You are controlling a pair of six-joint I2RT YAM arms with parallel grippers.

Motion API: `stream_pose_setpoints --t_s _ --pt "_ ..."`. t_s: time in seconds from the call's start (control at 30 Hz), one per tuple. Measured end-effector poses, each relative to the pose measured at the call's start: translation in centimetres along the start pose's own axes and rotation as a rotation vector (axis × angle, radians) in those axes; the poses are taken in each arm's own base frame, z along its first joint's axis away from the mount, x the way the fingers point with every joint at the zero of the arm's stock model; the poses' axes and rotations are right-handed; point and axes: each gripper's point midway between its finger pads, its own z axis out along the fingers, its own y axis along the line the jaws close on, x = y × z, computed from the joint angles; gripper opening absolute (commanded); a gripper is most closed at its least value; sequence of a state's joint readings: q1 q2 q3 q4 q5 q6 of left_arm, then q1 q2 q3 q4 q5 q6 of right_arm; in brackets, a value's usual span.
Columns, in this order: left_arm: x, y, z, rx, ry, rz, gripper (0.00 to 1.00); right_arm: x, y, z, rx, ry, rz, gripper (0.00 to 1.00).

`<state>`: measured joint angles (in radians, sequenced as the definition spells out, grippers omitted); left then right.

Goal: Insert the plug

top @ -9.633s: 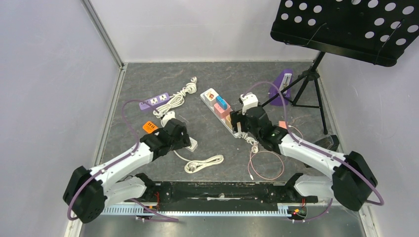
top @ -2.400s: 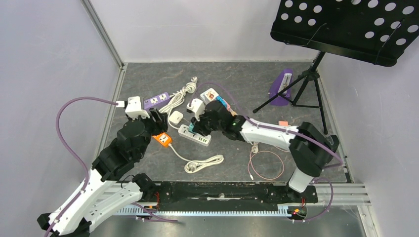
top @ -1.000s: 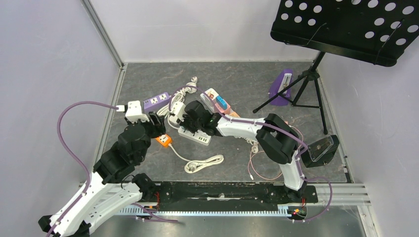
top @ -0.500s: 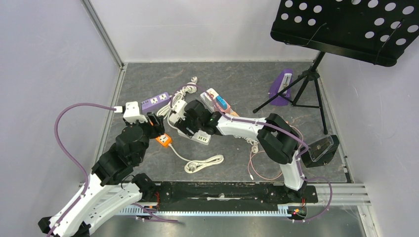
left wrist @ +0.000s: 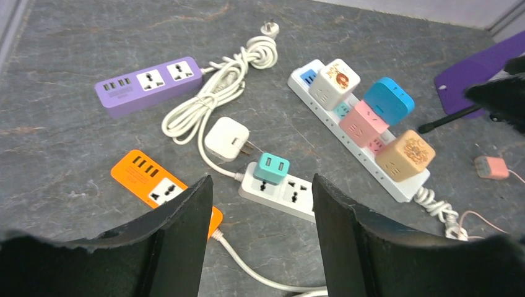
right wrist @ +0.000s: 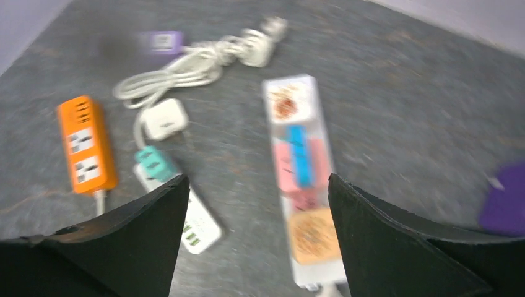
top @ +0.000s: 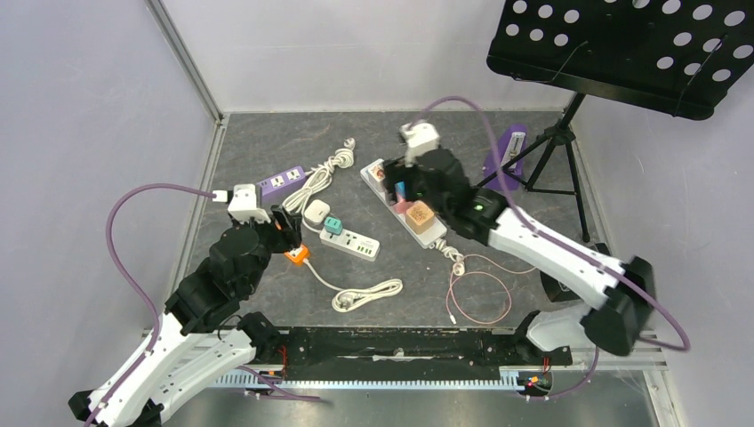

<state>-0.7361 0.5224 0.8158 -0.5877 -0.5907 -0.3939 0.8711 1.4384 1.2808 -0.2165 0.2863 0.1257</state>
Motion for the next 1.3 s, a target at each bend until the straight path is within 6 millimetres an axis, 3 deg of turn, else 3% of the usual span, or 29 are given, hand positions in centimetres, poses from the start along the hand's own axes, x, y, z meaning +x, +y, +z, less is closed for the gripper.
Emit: stream_pose_setpoints --t_s 0.1,0.23,0.3,0.43,0.5,0.7,0.9,1.13,1.3 --pt "0.3 -0.5 -0.1 0.024 0.015 -0.010 0.66 2.1 -6.4 -2.4 0.178 0.011 0.115 0.85" --pt "0.5 -0.9 -0.1 0.047 0.028 -0.019 0.66 8.5 -15.4 -5.5 0.476 0.099 0.280 0.85" --pt "0.6 -1.1 -0.2 0.056 0.032 -0.020 0.66 11.0 -17.6 -6.5 0.574 0.136 0.341 0.83" --pt "0.9 -1.3 -0.2 0.069 0.041 -0.021 0.66 16.2 -20.9 -8.3 0.738 0.215 0.490 0.68" --pt "1.0 -1.5 -0.2 0.078 0.048 -0.021 0.66 18.6 -22.5 -9.1 0.814 0.242 0.574 0.66" --pt "1.3 -1.8 -0.1 0.089 0.061 -0.037 0.66 25.1 -25.2 -11.0 0.989 0.325 0.739 0.65" --pt "2.1 -1.9 0.2 0.087 0.084 -0.039 0.66 28.0 -27.0 -11.0 1.091 0.373 0.810 0.71" --pt "2.5 -2.0 0.6 0.079 0.101 -0.029 0.66 27.5 -29.2 -9.6 1.125 0.343 0.846 0.84" --pt "2.6 -2.1 0.8 0.076 0.107 -0.025 0.66 27.5 -29.3 -9.5 1.116 0.338 0.858 0.83"
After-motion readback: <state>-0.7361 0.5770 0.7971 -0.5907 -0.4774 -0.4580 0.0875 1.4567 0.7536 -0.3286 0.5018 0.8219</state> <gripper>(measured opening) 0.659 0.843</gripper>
